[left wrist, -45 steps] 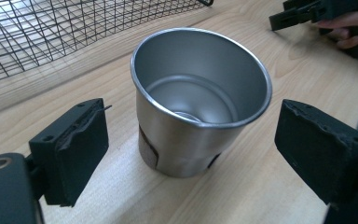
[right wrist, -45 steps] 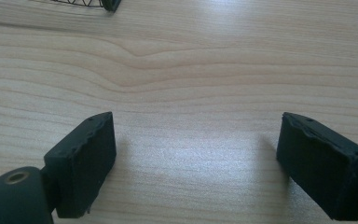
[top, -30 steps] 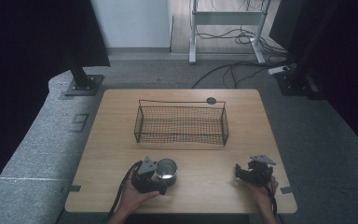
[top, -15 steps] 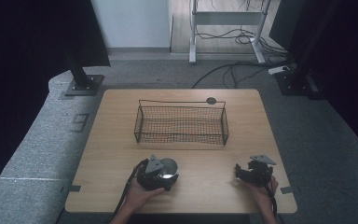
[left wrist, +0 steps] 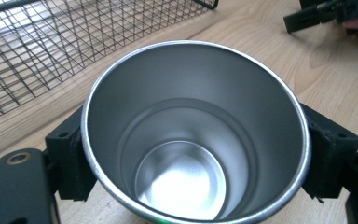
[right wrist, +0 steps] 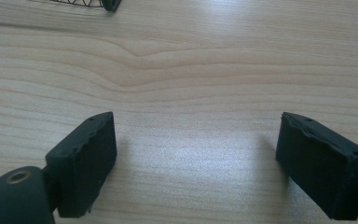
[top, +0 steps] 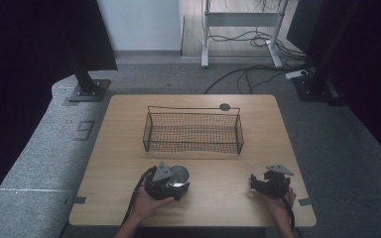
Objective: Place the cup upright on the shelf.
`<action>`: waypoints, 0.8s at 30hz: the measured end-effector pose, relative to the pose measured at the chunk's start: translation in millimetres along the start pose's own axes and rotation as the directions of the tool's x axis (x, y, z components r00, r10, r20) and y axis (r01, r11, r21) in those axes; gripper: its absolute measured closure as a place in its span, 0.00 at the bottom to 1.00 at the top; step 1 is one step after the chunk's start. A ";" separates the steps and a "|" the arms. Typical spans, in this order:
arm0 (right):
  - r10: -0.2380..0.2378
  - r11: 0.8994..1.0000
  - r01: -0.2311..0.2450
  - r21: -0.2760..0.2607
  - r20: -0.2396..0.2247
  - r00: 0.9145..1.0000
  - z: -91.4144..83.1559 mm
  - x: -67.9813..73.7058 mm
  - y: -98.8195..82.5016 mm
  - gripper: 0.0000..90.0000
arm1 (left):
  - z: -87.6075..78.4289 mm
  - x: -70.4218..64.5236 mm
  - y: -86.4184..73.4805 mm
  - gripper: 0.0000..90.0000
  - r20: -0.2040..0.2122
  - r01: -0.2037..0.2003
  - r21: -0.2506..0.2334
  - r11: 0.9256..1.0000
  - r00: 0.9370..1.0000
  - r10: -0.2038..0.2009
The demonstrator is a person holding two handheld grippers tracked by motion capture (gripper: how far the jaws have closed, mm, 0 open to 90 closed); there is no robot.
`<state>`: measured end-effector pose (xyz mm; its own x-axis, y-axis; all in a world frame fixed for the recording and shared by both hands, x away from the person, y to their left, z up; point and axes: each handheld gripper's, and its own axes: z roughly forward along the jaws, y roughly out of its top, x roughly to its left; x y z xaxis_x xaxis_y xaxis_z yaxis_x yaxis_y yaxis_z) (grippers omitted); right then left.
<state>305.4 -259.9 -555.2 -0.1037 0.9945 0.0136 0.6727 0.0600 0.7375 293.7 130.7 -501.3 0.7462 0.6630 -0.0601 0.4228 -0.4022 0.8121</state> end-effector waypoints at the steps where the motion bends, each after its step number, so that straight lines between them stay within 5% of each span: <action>1: 0.000 1.000 0.000 -0.002 0.001 1.000 -0.2 0.5 -0.3 0.15 | -0.3 1.2 0.3 0.18 -0.001 0.003 -0.003 1.000 1.000 -0.003; 24: -0.017 1.000 0.017 -0.006 -0.017 1.000 -1.7 4.4 -1.3 0.17 | -11.1 13.7 31.6 0.18 -0.015 -0.035 -0.036 0.999 0.999 0.035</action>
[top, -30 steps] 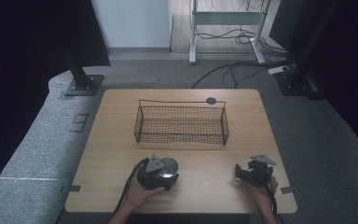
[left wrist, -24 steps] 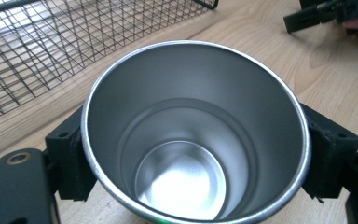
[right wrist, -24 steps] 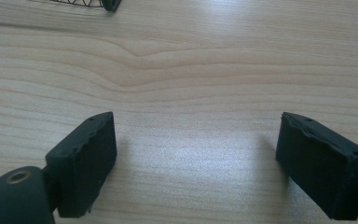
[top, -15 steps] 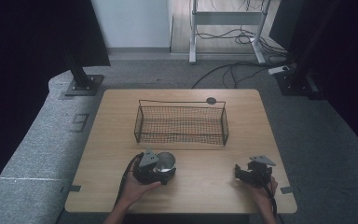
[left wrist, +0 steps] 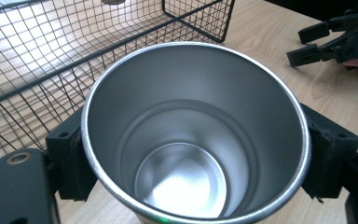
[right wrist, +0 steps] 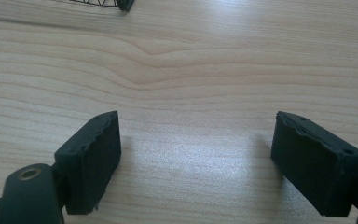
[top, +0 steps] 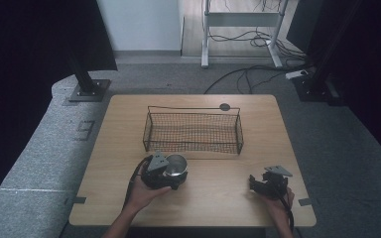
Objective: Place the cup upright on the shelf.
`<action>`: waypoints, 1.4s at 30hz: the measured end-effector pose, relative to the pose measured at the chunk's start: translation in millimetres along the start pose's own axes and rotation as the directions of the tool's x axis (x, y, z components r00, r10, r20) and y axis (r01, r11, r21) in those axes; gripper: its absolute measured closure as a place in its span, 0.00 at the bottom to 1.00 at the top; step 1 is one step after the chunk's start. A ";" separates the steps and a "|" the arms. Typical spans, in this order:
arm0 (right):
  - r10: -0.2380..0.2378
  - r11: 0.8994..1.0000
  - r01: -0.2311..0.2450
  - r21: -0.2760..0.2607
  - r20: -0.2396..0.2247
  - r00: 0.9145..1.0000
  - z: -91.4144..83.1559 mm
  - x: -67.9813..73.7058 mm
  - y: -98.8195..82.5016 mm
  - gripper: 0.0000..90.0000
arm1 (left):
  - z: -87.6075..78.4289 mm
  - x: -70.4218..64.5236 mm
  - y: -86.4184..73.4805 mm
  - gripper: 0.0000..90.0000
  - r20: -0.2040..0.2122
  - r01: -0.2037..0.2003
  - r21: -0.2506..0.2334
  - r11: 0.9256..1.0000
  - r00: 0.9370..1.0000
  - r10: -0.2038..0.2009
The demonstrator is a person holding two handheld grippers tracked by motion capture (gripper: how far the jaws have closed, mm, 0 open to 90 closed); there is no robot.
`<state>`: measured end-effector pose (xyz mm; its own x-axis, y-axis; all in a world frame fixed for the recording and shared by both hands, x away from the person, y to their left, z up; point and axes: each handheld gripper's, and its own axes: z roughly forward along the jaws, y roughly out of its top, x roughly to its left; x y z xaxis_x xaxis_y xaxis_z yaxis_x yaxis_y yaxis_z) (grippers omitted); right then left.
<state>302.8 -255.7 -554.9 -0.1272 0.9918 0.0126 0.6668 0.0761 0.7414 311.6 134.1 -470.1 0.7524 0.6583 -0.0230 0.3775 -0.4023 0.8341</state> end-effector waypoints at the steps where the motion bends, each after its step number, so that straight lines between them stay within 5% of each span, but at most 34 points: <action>1: 0.000 1.000 0.000 0.000 0.000 1.000 0.0 0.0 0.0 0.17 | 0.0 0.0 0.0 0.18 0.000 0.000 0.000 1.000 1.000 0.000; 42: -0.005 1.000 0.005 -0.001 -0.002 1.000 0.2 0.8 0.3 0.18 | -1.7 9.1 38.5 0.18 -0.003 0.011 -0.049 0.999 1.000 -0.012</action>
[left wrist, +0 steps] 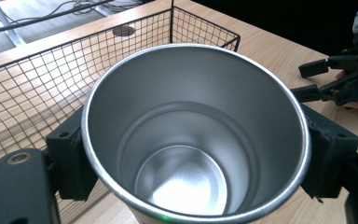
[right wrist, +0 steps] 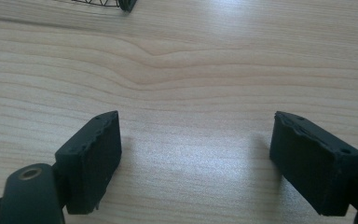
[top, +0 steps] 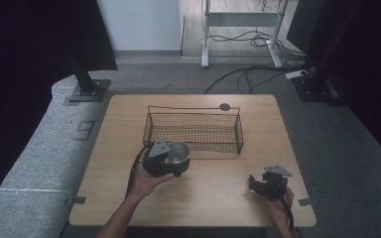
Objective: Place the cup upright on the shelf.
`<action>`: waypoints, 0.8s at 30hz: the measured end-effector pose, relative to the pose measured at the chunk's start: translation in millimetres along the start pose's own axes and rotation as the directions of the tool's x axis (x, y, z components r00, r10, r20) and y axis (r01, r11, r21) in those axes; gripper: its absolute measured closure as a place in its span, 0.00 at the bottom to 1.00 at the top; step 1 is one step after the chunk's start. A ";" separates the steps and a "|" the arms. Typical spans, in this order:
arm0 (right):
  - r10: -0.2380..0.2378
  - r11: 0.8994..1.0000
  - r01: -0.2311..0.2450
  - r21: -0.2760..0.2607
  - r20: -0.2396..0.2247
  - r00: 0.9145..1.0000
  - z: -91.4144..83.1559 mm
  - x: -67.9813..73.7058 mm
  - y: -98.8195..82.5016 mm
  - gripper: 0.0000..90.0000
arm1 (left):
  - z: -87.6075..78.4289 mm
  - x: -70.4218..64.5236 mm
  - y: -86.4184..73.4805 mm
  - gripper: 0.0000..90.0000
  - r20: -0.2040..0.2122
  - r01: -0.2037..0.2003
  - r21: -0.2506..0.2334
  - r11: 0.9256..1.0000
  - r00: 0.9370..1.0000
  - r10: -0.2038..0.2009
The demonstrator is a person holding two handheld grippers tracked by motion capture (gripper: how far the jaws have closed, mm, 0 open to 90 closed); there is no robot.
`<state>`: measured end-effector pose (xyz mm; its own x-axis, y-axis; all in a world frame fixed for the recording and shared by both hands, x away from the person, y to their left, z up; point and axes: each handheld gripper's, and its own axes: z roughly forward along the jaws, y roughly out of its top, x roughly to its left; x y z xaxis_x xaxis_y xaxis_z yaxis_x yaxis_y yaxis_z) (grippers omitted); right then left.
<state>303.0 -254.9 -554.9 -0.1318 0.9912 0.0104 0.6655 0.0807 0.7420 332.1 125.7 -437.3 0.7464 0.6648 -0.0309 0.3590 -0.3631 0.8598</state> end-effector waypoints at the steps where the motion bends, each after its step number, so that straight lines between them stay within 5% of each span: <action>1: 0.000 1.000 0.000 0.000 0.000 1.000 0.0 0.0 0.0 0.18 | 0.0 0.0 0.0 0.18 0.000 0.000 0.000 1.000 1.000 0.000; 24: 0.000 1.000 0.000 -0.001 0.000 1.000 -0.1 0.2 0.0 0.18 | 6.4 8.7 12.4 0.18 0.012 0.027 -0.016 1.000 1.000 -0.027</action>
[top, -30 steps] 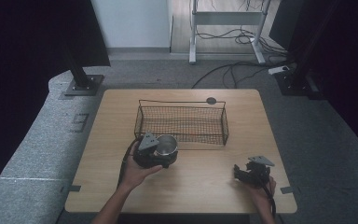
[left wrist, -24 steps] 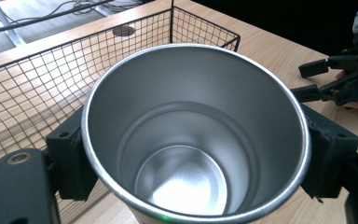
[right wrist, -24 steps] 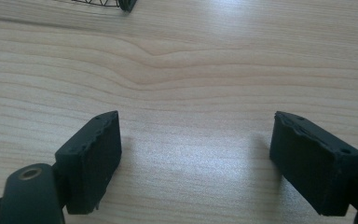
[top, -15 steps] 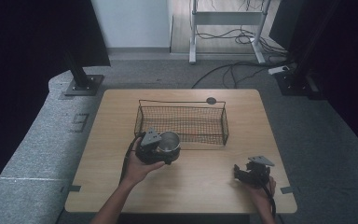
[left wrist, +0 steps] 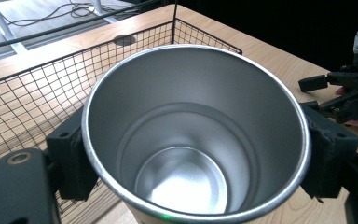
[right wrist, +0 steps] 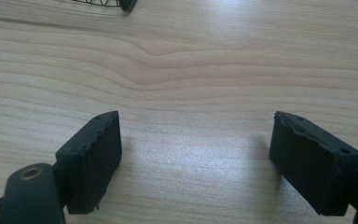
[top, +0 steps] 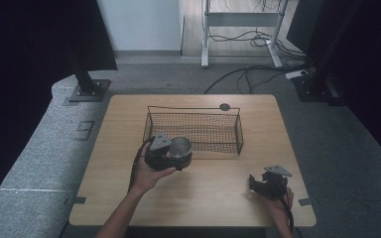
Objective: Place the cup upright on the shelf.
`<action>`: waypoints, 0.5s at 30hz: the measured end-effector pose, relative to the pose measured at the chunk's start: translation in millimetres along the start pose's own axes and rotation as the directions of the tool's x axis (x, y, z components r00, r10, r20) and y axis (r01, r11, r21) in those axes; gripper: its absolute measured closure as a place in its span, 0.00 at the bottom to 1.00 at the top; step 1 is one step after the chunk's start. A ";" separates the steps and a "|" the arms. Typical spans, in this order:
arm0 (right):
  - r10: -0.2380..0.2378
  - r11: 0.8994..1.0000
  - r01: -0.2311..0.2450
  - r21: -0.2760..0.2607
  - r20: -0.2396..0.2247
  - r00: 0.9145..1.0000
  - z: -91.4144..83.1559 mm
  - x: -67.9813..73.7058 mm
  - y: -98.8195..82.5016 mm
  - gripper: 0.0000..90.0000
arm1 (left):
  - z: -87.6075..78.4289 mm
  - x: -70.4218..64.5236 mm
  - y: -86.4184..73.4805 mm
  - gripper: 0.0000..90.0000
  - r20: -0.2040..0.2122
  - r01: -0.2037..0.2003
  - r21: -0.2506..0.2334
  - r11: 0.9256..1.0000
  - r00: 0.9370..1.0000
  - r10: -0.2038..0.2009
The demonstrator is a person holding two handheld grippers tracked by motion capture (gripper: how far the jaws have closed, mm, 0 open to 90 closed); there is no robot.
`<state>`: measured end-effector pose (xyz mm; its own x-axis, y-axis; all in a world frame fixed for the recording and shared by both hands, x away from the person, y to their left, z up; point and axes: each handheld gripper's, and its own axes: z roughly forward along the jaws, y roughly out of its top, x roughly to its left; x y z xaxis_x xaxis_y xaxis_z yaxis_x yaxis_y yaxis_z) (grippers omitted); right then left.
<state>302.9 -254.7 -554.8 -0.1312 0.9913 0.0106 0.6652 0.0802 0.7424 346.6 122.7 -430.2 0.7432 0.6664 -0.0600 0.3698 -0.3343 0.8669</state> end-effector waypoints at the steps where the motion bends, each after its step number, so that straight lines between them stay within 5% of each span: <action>1: 0.000 1.000 0.000 0.000 0.000 1.000 0.0 0.0 0.0 0.18 | 0.4 0.6 0.5 0.18 -0.002 -0.001 0.002 1.000 1.000 0.001; 15: 0.001 1.000 -0.001 0.001 0.000 1.000 0.0 0.1 0.0 0.18 | 5.4 10.4 6.7 0.18 -0.016 0.017 -0.003 1.000 1.000 -0.017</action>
<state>302.9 -254.7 -554.8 -0.1307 0.9914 0.0111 0.6657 0.0795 0.7420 359.8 123.9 -427.6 0.7278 0.6824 -0.0672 0.3806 -0.3205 0.8674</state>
